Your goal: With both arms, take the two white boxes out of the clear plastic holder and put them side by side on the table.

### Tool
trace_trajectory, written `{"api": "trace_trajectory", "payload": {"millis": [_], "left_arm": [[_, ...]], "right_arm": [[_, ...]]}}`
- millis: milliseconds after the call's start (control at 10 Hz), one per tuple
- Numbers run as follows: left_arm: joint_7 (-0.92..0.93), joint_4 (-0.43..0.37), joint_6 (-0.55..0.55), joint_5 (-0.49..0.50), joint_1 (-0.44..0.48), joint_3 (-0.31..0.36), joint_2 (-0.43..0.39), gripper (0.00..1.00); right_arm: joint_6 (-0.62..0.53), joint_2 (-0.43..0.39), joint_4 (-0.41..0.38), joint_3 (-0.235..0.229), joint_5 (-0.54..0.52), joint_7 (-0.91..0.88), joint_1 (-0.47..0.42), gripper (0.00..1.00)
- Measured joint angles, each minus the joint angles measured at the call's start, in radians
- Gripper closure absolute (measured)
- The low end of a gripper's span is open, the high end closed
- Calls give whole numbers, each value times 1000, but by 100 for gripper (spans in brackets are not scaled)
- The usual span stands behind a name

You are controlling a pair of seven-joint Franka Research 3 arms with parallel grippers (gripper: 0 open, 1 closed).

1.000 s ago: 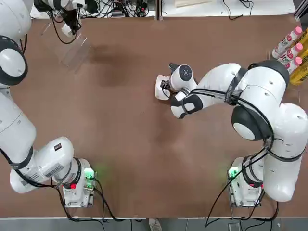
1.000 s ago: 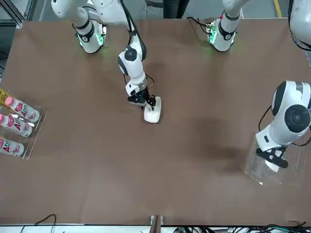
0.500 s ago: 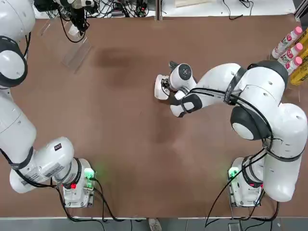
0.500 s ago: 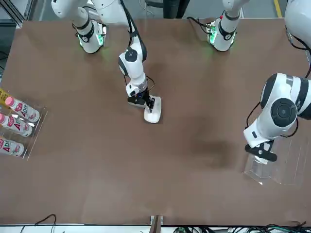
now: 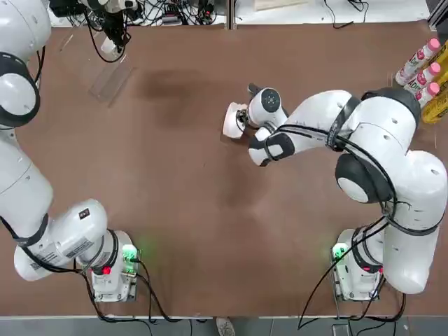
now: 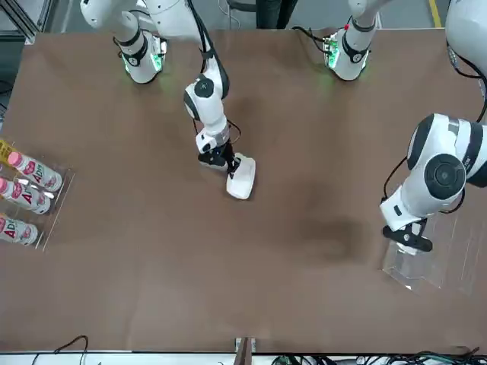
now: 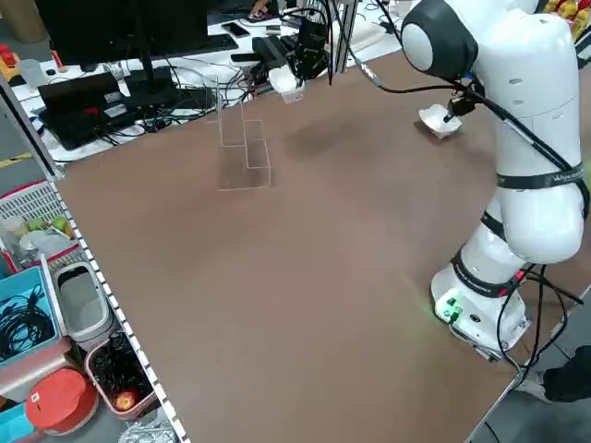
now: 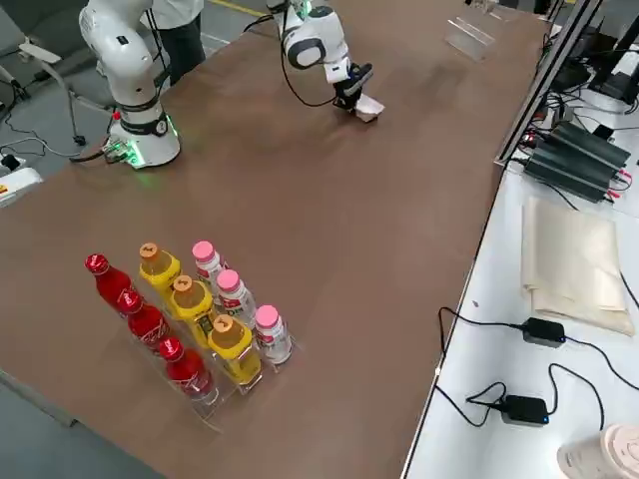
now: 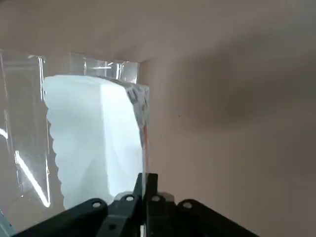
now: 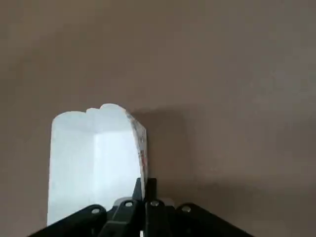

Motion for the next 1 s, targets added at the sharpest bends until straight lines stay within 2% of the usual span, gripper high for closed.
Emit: {"api": "trace_trajectory", "payload": {"millis": [200, 300, 500, 600, 800, 1000], "left_arm": [[-24, 0, 0, -13, 1, -13, 0, 98], [-75, 1, 0, -35, 1, -34, 0, 98], [-191, 1, -1, -76, -4, -93, 0, 98], [-257, 0, -4, -95, -20, -114, 0, 98], [-417, -3, -15, -109, -114, -119, 5, 98], [-580, -6, -18, -111, -229, -119, 30, 98]], "right_arm": [[-106, -47, 30, -67, 0, 0, 1, 98], [-227, -89, 70, -120, 1, 2, 1, 98], [-555, -164, 209, -250, 2, 1, -2, 98], [-657, -183, 269, -298, 10, 0, -16, 98], [-684, -186, 296, -311, 91, -2, -54, 98], [-653, -170, 296, -311, 213, 4, -90, 98]]}}
